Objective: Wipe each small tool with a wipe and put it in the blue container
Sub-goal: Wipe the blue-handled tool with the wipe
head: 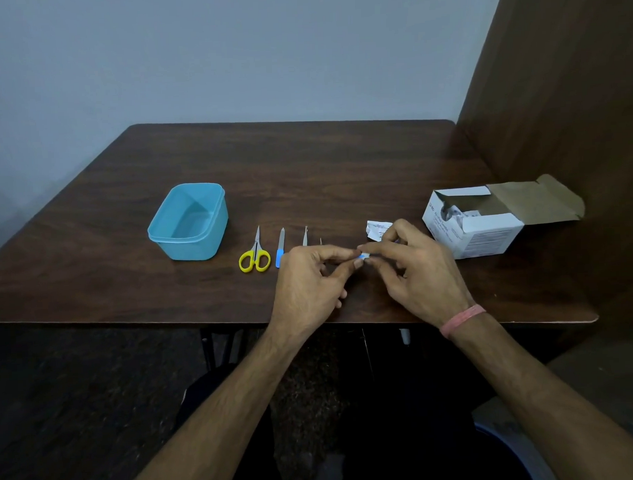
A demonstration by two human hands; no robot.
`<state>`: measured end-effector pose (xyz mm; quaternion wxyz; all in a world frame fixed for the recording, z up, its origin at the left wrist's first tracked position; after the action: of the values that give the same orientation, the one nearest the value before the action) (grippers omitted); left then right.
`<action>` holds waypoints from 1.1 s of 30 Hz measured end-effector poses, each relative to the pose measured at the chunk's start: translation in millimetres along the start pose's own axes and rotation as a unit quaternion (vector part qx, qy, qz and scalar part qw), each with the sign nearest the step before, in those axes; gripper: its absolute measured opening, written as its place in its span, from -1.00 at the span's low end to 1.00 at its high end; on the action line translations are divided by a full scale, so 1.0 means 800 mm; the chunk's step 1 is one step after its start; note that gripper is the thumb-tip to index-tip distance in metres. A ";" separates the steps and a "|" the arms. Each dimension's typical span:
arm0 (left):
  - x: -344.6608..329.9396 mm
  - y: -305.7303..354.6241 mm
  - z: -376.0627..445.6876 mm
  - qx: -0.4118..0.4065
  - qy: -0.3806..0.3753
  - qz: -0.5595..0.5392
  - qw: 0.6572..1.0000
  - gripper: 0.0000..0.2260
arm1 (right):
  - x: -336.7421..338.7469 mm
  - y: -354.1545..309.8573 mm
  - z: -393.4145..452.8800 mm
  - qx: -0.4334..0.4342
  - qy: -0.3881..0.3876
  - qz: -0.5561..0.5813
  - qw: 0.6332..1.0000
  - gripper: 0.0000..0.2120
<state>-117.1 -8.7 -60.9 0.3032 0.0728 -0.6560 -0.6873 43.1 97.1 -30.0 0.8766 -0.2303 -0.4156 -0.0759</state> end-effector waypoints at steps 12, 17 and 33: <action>-0.002 0.009 0.000 -0.017 0.010 0.022 1.000 -0.66 | 0.015 -0.002 -0.004 -0.023 0.122 0.087 0.988 -0.85; 0.003 0.021 -0.003 -0.044 0.007 0.009 0.999 -0.66 | 0.003 -0.011 0.013 -0.222 0.198 0.373 0.879 -0.90; 0.002 0.008 0.004 -0.034 -0.011 0.022 0.999 -0.87 | -0.035 0.020 -0.001 -0.364 0.123 0.606 0.696 -0.92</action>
<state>-117.9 -6.5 -54.2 0.3129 0.0406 -0.6374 -0.7030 30.8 109.5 -57.4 0.6238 -0.7220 -0.0145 0.2989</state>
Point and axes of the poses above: each hand's wrist, its own z-axis towards the middle knuckle, its own x-axis out of the back of the hand, y = z × x, the point moved 5 cm from there along z, towards the middle knuckle, and after that the axes turned 3 degrees about -y, right-handed, at the moved point
